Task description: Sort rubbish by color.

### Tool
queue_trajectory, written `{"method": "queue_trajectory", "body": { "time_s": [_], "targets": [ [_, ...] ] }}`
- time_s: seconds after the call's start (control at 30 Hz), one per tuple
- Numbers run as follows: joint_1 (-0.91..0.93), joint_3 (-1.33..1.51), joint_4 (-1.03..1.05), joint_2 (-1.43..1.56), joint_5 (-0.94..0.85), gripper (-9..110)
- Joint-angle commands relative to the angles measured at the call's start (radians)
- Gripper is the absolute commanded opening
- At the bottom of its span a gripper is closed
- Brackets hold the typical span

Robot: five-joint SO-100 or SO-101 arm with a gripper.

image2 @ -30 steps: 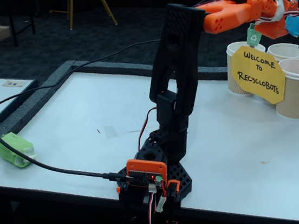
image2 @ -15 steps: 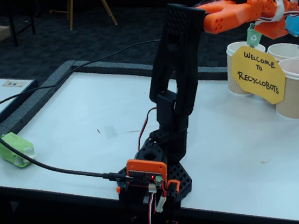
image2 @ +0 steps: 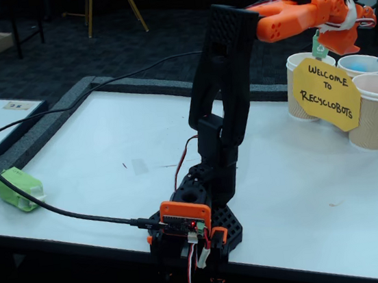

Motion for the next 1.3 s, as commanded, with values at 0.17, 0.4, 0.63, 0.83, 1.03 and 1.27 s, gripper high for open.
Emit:
{"method": "queue_trajectory", "body": {
  "time_s": [0.17, 0.4, 0.63, 0.83, 1.03, 1.27],
  "targets": [
    [-0.005, -0.147, -0.02, 0.063, -0.009, 16],
    [-0.026, -0.204, 0.109, 0.253, -0.009, 15],
    [-0.166, -0.204, 0.468, 0.499, -0.009, 15],
    [-0.371, -0.193, 0.75, 0.69, -0.011, 14],
    [-0.592, -0.14, 0.989, 0.827, -0.011, 14],
    [-0.822, -0.008, 1.1, 0.971, -0.012, 13]
  ]
}}
